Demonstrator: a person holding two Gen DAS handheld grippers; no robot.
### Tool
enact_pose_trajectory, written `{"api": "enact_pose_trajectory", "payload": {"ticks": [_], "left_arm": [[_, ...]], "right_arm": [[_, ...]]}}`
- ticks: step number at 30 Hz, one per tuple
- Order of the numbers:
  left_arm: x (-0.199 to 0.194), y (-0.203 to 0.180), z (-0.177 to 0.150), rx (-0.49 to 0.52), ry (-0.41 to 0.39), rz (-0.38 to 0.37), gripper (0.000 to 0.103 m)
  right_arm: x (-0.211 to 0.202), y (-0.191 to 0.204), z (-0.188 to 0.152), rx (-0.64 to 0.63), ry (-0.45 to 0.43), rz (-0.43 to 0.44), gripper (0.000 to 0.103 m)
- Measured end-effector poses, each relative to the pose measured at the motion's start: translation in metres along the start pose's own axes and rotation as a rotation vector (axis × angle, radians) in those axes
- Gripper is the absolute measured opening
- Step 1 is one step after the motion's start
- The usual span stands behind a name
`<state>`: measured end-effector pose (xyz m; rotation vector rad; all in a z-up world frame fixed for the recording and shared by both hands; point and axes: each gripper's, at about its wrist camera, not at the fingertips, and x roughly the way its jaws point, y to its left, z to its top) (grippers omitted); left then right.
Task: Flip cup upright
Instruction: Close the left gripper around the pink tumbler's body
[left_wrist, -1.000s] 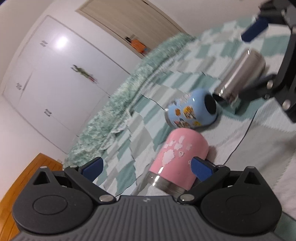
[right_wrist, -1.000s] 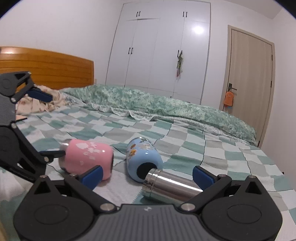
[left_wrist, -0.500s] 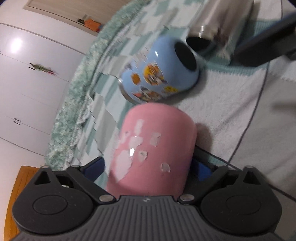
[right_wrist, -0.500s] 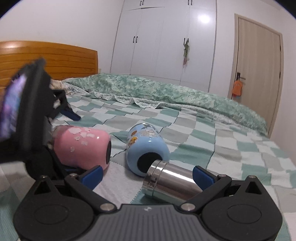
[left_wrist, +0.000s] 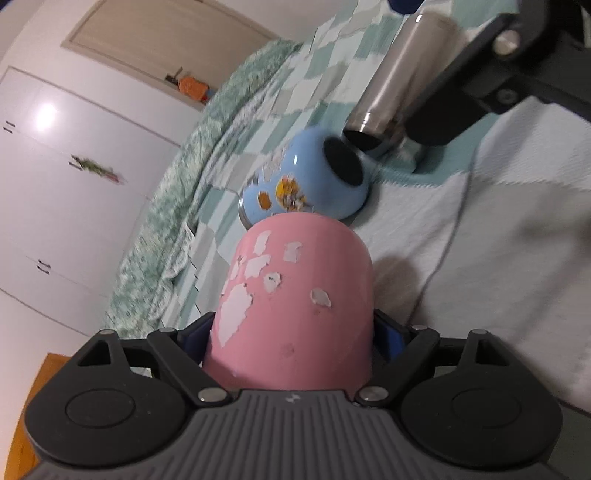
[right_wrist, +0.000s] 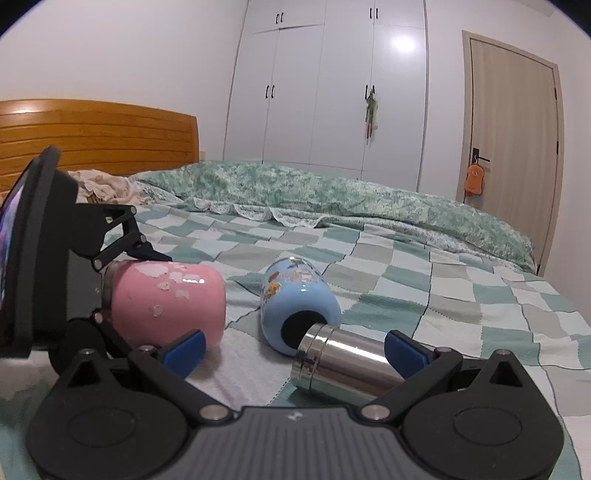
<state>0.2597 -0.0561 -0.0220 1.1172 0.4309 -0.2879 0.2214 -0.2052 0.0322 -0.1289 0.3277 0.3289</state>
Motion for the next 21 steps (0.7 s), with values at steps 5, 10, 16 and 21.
{"api": "enact_pose_trajectory", "payload": {"ticks": [5,10,16,21], "left_arm": [[-0.043,-0.006,0.010,0.002,-0.079,0.001,0.086],[-0.088,-0.027,0.018,0.022,-0.162,-0.030,0.085],[-0.116,-0.062,0.028,0.041,-0.241,-0.092,0.085],[-0.113,-0.084,0.038,0.058,-0.288,-0.150,0.085]], "right_arm": [[-0.034,-0.002,-0.002,0.015,-0.005,-0.011,0.103],[-0.074,-0.007,-0.003,0.019,-0.022,-0.040,0.103],[-0.120,-0.016,-0.013,0.023,-0.019,-0.094,0.103],[-0.141,-0.024,-0.026,0.037,0.010,-0.133,0.103]]}}
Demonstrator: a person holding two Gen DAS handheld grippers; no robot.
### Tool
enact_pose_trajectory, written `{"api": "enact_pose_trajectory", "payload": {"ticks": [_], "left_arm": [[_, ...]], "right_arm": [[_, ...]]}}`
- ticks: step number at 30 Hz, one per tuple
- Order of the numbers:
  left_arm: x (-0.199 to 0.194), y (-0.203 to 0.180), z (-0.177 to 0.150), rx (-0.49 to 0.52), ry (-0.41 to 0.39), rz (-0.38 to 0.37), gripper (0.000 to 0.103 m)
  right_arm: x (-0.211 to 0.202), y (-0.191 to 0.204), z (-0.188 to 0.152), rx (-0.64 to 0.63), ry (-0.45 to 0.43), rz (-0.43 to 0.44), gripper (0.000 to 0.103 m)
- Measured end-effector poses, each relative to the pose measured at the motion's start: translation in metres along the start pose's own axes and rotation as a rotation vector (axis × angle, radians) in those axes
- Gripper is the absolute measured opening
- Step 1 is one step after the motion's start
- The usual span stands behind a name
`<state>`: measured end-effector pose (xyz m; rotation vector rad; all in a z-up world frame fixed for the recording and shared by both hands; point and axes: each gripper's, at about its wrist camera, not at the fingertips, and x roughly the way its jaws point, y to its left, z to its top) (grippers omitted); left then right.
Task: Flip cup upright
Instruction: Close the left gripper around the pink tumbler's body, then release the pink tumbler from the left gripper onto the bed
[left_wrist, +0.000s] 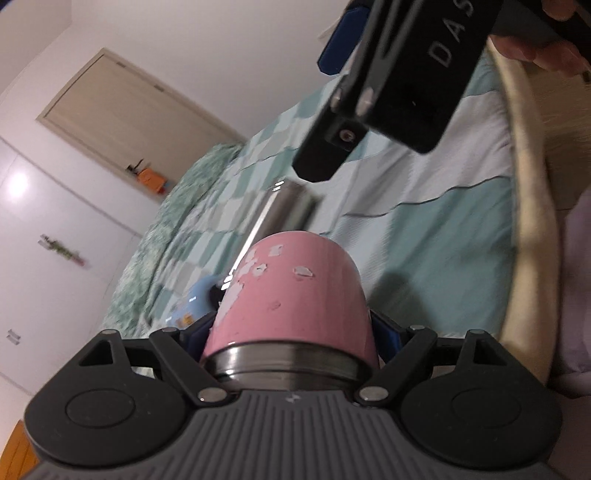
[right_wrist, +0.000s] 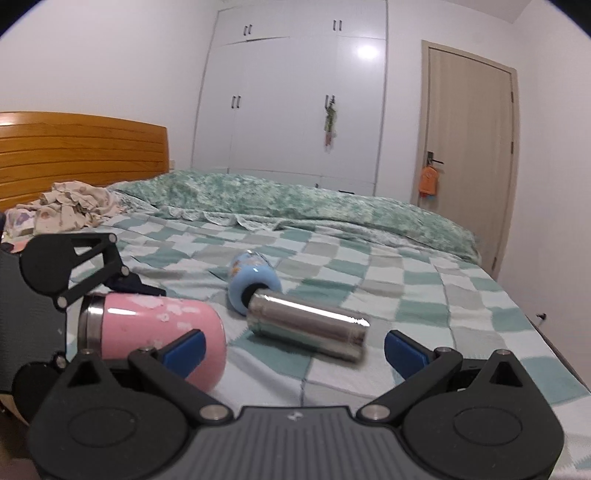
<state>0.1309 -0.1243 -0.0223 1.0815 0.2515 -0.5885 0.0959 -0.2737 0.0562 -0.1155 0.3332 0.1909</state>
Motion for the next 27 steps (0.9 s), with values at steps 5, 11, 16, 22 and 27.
{"api": "enact_pose_trajectory", "payload": {"ticks": [5,11,16,22,27], "left_arm": [[0.018,-0.006,-0.011,-0.004,0.013,-0.036,0.086],[0.023,0.012,-0.025,-0.082,0.076,-0.064,0.087],[0.017,0.017,-0.036,-0.099,0.114,-0.034,0.090],[-0.005,0.027,-0.047,-0.160,0.145,-0.006,0.097],[-0.025,0.036,-0.048,-0.252,0.134,0.018,0.103]], "right_arm": [[-0.005,-0.003,-0.013,0.007,0.033,-0.014,0.103],[0.000,0.003,-0.021,-0.008,0.058,0.014,0.103],[0.004,0.011,-0.024,-0.016,0.075,0.044,0.103],[0.005,0.021,-0.025,-0.029,0.082,0.069,0.103],[0.002,0.027,-0.021,-0.052,0.080,0.089,0.103]]}}
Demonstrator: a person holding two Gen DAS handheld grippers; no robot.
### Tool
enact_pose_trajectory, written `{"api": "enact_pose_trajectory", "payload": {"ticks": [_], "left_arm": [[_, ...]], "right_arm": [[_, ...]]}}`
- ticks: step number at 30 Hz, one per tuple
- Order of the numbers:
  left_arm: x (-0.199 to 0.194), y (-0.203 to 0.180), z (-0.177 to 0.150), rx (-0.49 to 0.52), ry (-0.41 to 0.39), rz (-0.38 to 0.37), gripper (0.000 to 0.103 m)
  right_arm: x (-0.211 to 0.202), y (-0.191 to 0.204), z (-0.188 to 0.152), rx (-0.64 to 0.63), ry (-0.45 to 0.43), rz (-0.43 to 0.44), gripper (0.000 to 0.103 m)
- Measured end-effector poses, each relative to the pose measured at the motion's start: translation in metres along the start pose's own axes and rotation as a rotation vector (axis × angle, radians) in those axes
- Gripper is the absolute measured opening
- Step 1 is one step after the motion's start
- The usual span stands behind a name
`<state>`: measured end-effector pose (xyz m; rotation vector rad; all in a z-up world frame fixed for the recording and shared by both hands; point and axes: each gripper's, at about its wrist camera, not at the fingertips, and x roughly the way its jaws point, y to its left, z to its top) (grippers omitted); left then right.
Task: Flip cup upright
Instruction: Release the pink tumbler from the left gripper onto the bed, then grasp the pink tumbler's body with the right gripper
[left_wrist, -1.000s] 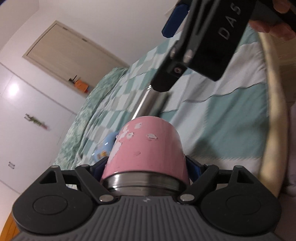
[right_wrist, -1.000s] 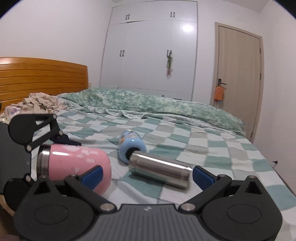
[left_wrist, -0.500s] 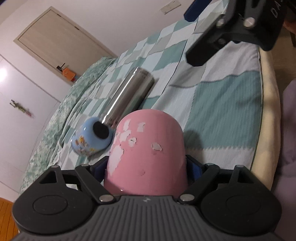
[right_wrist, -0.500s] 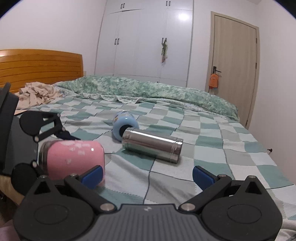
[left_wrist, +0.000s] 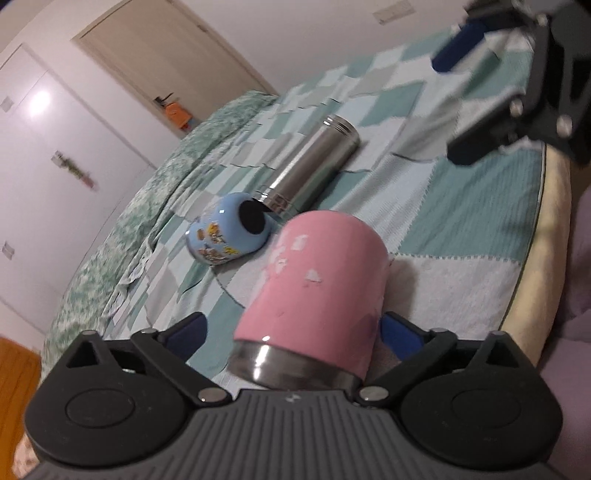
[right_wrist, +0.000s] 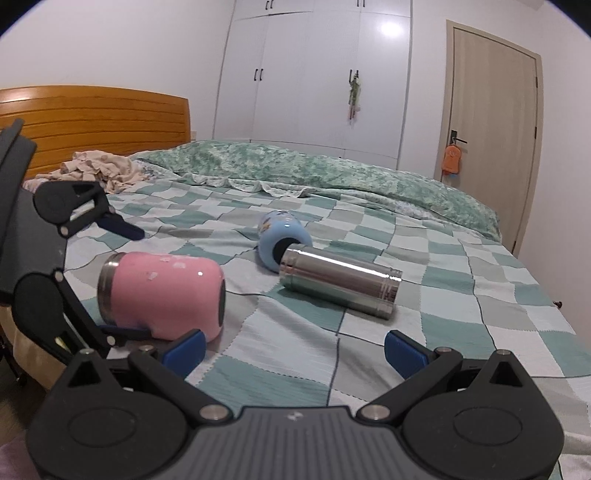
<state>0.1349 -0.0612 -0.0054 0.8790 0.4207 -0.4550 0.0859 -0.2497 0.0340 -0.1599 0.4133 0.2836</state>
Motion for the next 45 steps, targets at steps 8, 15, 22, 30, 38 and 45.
{"api": "enact_pose_trajectory", "payload": {"ticks": [8,15,22,30,38,45], "left_arm": [[-0.046,0.004,-0.013,-0.231,0.000,0.061,0.103],[-0.082,0.014,-0.031,-0.459,0.013,0.170,0.103],[-0.096,0.032,-0.046,-0.603,0.036,0.256,0.103],[-0.098,0.045,-0.062,-0.687,0.055,0.276,0.103],[-0.085,0.058,-0.070,-0.726,0.077,0.268,0.103],[-0.068,0.074,-0.079,-0.741,0.098,0.239,0.103]], "right_arm": [[-0.005,0.017,0.018,-0.181,0.010,0.063,0.103],[0.006,0.057,0.034,-0.492,0.048,0.152,0.103],[0.029,0.085,0.055,-0.656,0.095,0.214,0.103],[0.058,0.101,0.066,-0.782,0.165,0.297,0.103],[0.081,0.114,0.074,-0.905,0.239,0.386,0.102],[0.119,0.119,0.085,-0.929,0.360,0.526,0.091]]}}
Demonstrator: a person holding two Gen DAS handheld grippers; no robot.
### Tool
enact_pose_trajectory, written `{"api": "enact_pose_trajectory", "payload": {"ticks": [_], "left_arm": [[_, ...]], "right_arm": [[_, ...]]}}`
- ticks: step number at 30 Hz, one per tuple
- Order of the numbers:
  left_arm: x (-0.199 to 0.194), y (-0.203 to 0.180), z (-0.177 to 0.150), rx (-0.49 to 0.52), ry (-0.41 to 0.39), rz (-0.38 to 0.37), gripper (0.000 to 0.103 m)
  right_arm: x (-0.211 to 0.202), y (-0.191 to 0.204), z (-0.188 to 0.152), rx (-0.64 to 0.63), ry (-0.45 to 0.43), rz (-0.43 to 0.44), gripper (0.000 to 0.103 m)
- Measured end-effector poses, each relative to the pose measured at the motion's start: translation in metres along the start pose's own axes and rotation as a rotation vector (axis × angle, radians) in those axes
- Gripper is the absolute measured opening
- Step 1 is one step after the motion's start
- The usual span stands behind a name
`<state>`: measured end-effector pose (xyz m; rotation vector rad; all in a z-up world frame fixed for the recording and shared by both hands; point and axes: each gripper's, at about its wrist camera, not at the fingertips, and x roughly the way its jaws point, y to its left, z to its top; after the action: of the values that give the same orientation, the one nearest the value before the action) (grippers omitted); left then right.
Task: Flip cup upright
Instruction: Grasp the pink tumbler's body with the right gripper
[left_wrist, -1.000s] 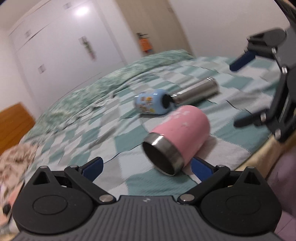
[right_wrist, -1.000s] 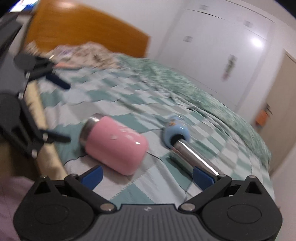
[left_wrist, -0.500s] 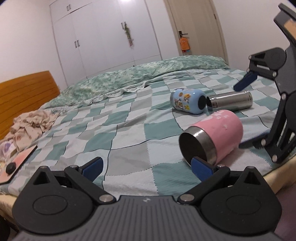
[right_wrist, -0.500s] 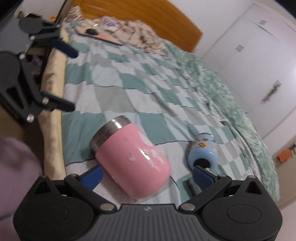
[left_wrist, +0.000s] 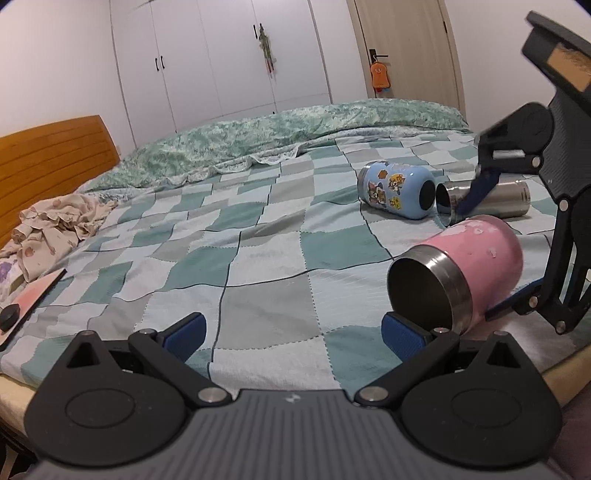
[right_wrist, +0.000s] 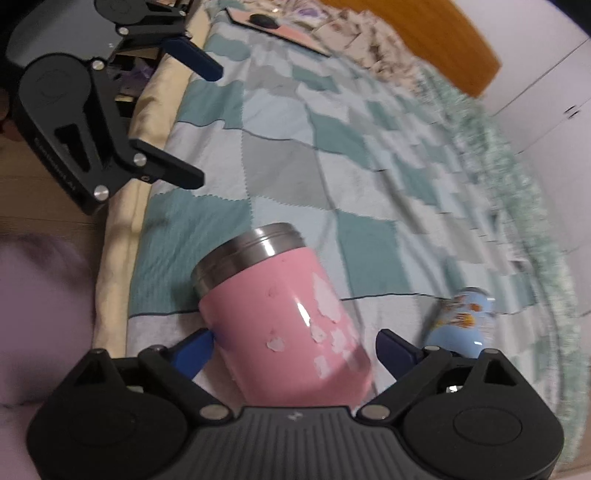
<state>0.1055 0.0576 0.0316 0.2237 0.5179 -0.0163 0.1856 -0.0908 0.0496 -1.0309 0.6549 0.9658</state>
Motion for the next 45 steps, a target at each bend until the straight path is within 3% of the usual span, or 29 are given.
{"api": "enact_pose_trajectory", "payload": {"ticks": [6,12,17,20,25,29,33,36,40,43,45], "left_arm": [[0.013,0.008,0.003,0.008,0.014,-0.056,0.103],[0.015,0.009,0.005,0.030,0.000,-0.098,0.103],[0.015,0.016,0.005,0.016,-0.020,-0.126,0.103],[0.014,0.022,0.006,0.015,-0.031,-0.140,0.103],[0.018,0.031,0.011,0.020,-0.020,-0.171,0.103],[0.020,0.034,0.015,0.030,-0.025,-0.196,0.103],[0.025,0.034,0.016,0.027,-0.016,-0.217,0.103],[0.030,0.034,0.016,0.020,0.004,-0.227,0.103],[0.029,0.035,0.017,0.015,-0.007,-0.232,0.103],[0.028,0.034,0.017,0.013,-0.009,-0.227,0.103],[0.028,0.032,0.017,0.012,-0.007,-0.222,0.103]], "right_arm": [[0.007,-0.023,0.006,0.070,0.050,0.094,0.091],[0.012,-0.043,0.015,0.299,0.120,0.123,0.090],[0.014,-0.060,0.011,0.630,0.186,0.105,0.089],[0.010,-0.069,-0.005,0.898,0.212,0.106,0.087],[0.001,-0.064,-0.032,1.218,0.267,0.072,0.083],[-0.007,-0.051,-0.050,1.430,0.239,0.077,0.082],[-0.013,-0.043,-0.060,1.549,0.175,0.056,0.082],[-0.013,-0.043,-0.063,1.563,0.161,0.057,0.082],[-0.016,-0.056,-0.057,1.478,0.148,0.058,0.083],[-0.023,-0.068,-0.045,1.389,0.120,0.001,0.101],[-0.023,-0.075,-0.041,1.362,0.114,-0.007,0.101]]}}
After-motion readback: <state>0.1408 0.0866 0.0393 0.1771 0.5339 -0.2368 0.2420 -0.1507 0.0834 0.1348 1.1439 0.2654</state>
